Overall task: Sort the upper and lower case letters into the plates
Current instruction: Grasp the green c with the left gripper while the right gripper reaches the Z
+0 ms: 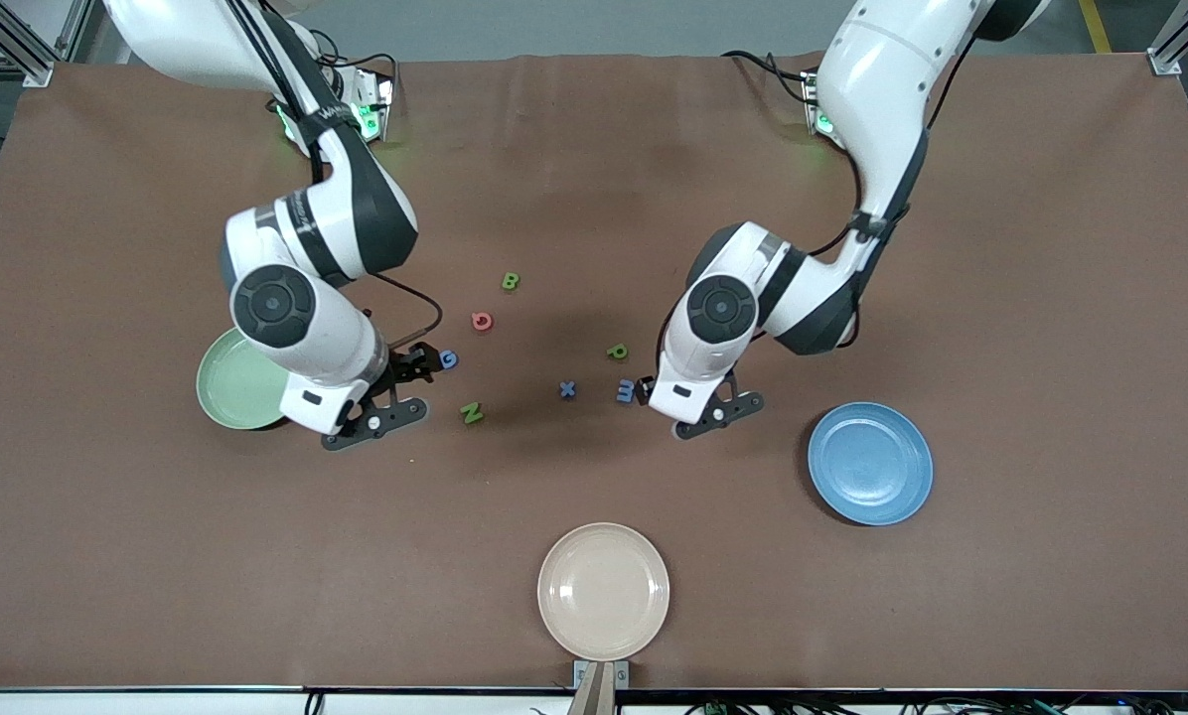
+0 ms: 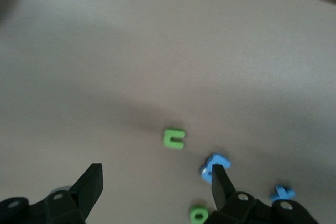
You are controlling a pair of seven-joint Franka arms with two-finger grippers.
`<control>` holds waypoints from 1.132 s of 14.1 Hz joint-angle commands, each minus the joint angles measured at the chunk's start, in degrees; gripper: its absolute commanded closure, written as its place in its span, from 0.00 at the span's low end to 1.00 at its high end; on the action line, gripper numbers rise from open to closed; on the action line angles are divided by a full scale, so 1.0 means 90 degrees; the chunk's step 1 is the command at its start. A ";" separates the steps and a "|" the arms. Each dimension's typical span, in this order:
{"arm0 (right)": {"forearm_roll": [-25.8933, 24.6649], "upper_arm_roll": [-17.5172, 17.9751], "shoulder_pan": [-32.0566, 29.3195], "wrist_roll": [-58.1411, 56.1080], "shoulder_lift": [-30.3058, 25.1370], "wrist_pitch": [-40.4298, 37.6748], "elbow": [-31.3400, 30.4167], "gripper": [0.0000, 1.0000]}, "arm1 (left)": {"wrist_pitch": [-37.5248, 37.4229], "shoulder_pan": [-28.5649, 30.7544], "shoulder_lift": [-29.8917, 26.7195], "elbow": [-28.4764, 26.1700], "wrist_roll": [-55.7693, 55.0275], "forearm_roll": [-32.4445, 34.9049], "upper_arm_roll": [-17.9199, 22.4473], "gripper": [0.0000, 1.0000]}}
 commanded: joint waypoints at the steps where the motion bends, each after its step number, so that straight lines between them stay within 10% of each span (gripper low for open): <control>1: 0.0318 -0.0048 0.0192 0.0079 -0.0171 0.0600 -0.0763 0.00 | 0.0400 -0.0171 0.0358 0.0173 -0.0144 0.0166 0.0074 0.18; 10: 0.0318 -0.0048 0.0583 0.0088 0.0854 0.2447 -0.1254 0.00 | 0.0539 -0.0240 0.0847 0.0124 -0.0076 0.0322 0.0074 0.46; 16: 0.0337 -0.0048 0.0545 0.0088 0.1098 0.2624 -0.1079 0.07 | 0.0548 -0.0171 0.0837 0.0144 -0.0076 0.0313 0.0132 0.87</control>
